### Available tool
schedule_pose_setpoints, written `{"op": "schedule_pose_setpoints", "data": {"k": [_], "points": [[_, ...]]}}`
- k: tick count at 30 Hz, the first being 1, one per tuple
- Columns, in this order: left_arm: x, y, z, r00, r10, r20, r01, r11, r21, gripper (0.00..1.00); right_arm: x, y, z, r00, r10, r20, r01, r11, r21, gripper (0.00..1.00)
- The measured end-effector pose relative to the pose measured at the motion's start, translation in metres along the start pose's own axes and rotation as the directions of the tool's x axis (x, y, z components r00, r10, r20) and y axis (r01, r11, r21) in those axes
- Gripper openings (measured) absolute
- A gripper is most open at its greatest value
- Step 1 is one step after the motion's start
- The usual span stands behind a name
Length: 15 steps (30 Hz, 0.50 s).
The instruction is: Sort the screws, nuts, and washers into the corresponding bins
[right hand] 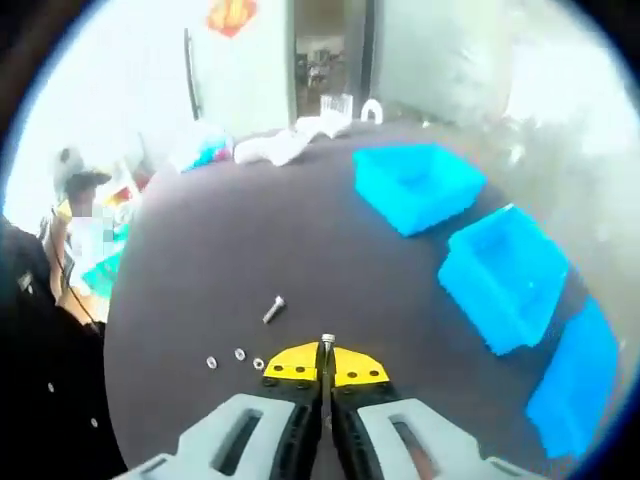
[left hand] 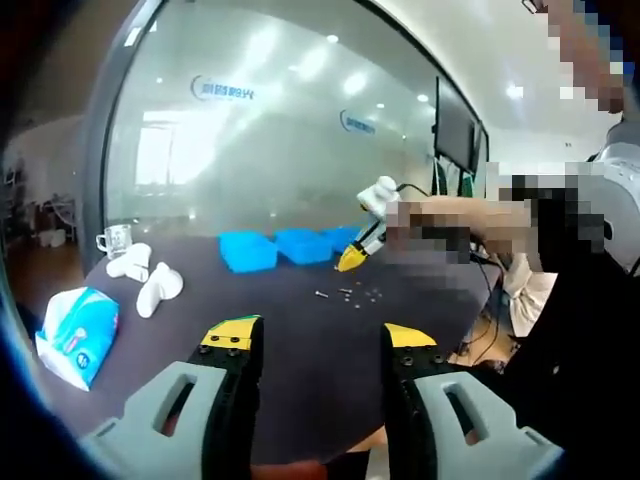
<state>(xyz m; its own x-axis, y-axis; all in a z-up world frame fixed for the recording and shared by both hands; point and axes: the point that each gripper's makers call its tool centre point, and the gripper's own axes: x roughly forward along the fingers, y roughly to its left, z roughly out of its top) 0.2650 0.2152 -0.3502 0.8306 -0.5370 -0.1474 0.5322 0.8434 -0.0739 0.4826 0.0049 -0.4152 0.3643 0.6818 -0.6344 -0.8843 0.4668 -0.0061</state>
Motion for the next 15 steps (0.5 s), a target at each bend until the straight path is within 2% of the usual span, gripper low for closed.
{"op": "schedule_pose_setpoints", "data": {"k": [3, 6, 9, 13, 15], "points": [[0.002, -0.002, 0.001, 1.000, -0.005, 0.005, 0.005, 1.000, -0.002, 0.46, -0.019, -0.006, 0.014, 0.991, -0.046, 0.123, 0.044, 0.999, 0.016, 0.00], [0.004, -0.004, 0.003, 1.000, -0.010, 0.010, 0.010, 1.000, 0.000, 0.46, -0.040, -0.014, 0.025, 0.964, -0.114, 0.240, 0.110, 0.994, 0.031, 0.00], [0.005, -0.005, 0.005, 1.000, -0.016, 0.015, 0.016, 1.000, 0.000, 0.46, -0.058, -0.015, 0.030, 0.933, -0.165, 0.319, 0.154, 0.986, 0.059, 0.00], [0.007, -0.007, 0.007, 0.999, -0.021, 0.023, 0.021, 1.000, 0.003, 0.46, -0.079, -0.010, 0.033, 0.886, -0.202, 0.417, 0.181, 0.979, 0.091, 0.00], [0.007, -0.006, 0.009, 0.999, -0.022, 0.028, 0.022, 1.000, 0.003, 0.46, -0.089, -0.008, 0.038, 0.838, -0.238, 0.492, 0.210, 0.971, 0.112, 0.00]]}}
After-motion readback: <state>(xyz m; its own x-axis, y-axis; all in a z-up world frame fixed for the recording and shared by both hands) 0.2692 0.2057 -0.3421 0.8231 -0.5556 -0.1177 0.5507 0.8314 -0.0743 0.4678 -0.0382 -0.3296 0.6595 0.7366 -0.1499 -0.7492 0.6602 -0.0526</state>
